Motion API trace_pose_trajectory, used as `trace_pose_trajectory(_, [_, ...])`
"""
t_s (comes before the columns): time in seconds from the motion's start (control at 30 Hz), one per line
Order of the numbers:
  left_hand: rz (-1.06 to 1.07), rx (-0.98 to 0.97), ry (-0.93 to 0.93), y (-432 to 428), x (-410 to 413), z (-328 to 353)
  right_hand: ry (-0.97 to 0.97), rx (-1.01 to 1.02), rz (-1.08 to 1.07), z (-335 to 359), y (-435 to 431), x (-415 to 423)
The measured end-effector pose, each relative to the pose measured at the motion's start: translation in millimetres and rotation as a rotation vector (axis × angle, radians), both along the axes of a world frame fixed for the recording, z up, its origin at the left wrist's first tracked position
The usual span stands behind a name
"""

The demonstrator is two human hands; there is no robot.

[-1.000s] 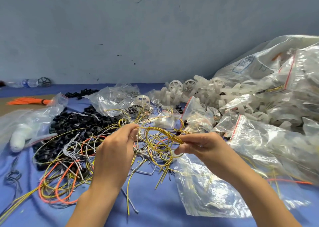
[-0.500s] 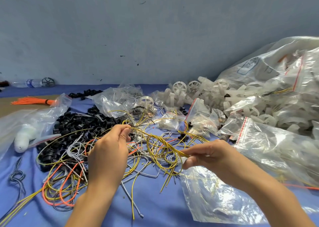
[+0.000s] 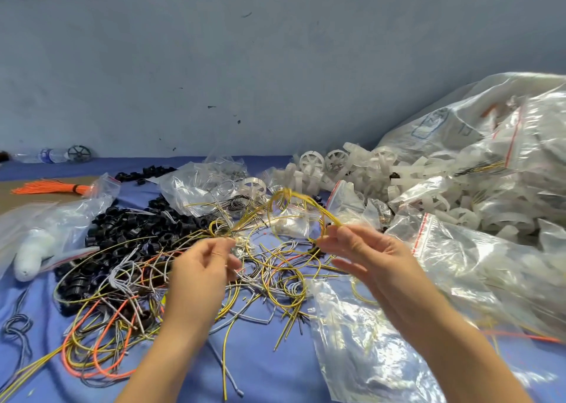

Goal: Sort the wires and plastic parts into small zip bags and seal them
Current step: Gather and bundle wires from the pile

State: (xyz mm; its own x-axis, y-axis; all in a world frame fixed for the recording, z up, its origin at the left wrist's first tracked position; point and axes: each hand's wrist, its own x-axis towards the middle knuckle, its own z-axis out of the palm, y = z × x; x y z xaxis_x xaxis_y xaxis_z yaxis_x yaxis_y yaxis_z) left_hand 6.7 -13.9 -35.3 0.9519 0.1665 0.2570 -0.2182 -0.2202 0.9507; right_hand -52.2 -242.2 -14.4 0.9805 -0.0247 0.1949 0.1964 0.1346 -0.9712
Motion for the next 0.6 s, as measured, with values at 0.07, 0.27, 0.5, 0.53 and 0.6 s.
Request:
trace_pose_trajectory(0.07, [-0.199,-0.185,0.107,-22,-14,2,0.06,0.043,0.005,-6,19,2])
trace_pose_trajectory(0.27, [-0.421,-0.276,0.163,-62,-36,-3,0.062,0.042,-0.03,-17,51,9])
trace_pose_trajectory(0.5, [-0.514,-0.552,0.28,-66,-35,0,0.109,0.108,-0.028,-19,46,9])
trace_pose_trajectory(0.53, [-0.536,-0.568,0.289,-66,-34,0,0.115,0.1,-0.027,-19,45,10])
trace_pose_trajectory(0.6, [-0.588,-0.589,0.318,-63,-34,-2,0.12,0.062,-0.031,-20,42,11])
